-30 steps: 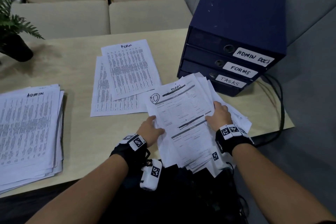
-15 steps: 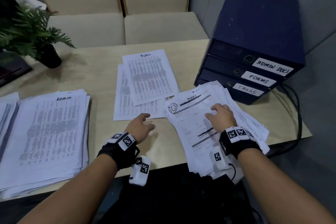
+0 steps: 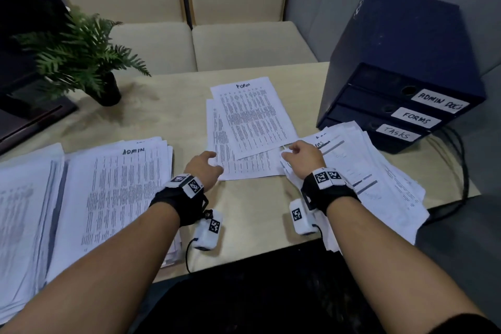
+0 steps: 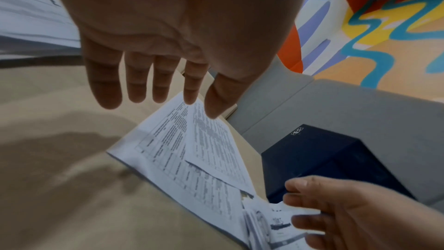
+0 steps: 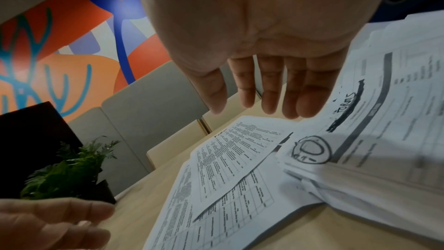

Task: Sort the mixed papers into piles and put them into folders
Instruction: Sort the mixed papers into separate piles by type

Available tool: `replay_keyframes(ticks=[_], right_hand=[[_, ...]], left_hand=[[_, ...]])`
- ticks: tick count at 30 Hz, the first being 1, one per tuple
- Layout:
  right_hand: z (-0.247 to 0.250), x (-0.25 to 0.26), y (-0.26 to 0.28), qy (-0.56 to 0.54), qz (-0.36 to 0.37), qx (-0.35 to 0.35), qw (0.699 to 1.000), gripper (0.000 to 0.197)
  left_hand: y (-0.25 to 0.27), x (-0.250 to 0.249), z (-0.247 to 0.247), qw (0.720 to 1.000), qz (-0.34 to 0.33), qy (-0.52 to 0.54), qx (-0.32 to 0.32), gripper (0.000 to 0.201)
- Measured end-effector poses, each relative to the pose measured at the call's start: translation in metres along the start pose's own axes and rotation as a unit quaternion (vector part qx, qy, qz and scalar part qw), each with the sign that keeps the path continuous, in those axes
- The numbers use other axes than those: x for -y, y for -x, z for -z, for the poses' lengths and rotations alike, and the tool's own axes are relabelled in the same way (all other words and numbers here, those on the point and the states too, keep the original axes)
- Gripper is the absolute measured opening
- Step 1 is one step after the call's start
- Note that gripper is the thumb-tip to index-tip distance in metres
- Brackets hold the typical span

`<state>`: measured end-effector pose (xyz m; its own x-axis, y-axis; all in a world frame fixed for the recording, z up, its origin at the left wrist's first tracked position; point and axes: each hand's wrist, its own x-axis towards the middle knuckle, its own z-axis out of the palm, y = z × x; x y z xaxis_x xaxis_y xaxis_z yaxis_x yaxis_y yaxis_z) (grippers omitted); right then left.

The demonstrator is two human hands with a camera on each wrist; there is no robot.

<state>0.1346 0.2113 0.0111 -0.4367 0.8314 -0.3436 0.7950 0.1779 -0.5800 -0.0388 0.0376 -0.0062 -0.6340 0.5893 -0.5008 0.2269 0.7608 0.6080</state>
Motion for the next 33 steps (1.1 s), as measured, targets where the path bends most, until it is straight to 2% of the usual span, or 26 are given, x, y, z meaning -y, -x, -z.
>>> replay_keyframes(ticks=[3, 8, 12, 14, 17, 20, 23, 25, 27, 29, 31, 33], right_hand=[[-0.007, 0.004, -0.021, 0.002, -0.031, 0.014, 0.999, 0.038], [-0.019, 0.006, -0.065, 0.040, -0.054, 0.056, 0.996, 0.051], [-0.027, 0.011, -0.106, 0.093, -0.055, 0.041, 0.993, 0.057], [-0.032, 0.014, -0.123, 0.114, -0.059, 0.021, 0.991, 0.060], [-0.036, 0.019, -0.140, 0.143, -0.080, 0.011, 0.986, 0.065], [-0.039, 0.019, -0.153, 0.168, -0.093, 0.022, 0.981, 0.071], [-0.042, 0.021, -0.160, 0.182, -0.092, 0.030, 0.978, 0.076], [-0.046, 0.025, -0.162, 0.162, -0.084, 0.041, 0.982, 0.064], [-0.045, 0.028, -0.161, 0.101, -0.060, 0.044, 0.992, 0.040], [-0.037, 0.032, -0.157, 0.028, -0.044, 0.031, 0.998, 0.025], [-0.021, 0.035, -0.150, -0.038, -0.033, 0.008, 0.999, 0.023], [-0.004, 0.035, -0.140, -0.102, -0.021, -0.028, 0.994, 0.022]], left_hand=[[-0.015, 0.000, -0.003, 1.000, 0.007, -0.023, 0.012, 0.053], [-0.044, -0.007, -0.011, 0.999, 0.025, -0.038, -0.008, 0.055], [-0.065, -0.012, -0.023, 0.988, 0.065, -0.138, -0.005, 0.070], [-0.070, -0.016, -0.032, 0.979, 0.069, -0.188, -0.027, 0.080], [-0.076, -0.020, -0.045, 0.970, 0.086, -0.222, -0.051, 0.090], [-0.080, -0.022, -0.051, 0.963, 0.102, -0.243, -0.047, 0.095], [-0.083, -0.024, -0.045, 0.969, 0.114, -0.216, -0.046, 0.091], [-0.085, -0.022, -0.039, 0.976, 0.114, -0.179, -0.047, 0.088], [-0.084, -0.019, -0.035, 0.985, 0.105, -0.131, -0.048, 0.091], [-0.080, -0.013, -0.031, 0.990, 0.114, -0.062, -0.055, 0.102], [-0.075, -0.008, -0.026, 0.986, 0.150, 0.031, -0.067, 0.112], [-0.069, 0.000, -0.018, 0.979, 0.159, 0.094, -0.086, 0.108]])
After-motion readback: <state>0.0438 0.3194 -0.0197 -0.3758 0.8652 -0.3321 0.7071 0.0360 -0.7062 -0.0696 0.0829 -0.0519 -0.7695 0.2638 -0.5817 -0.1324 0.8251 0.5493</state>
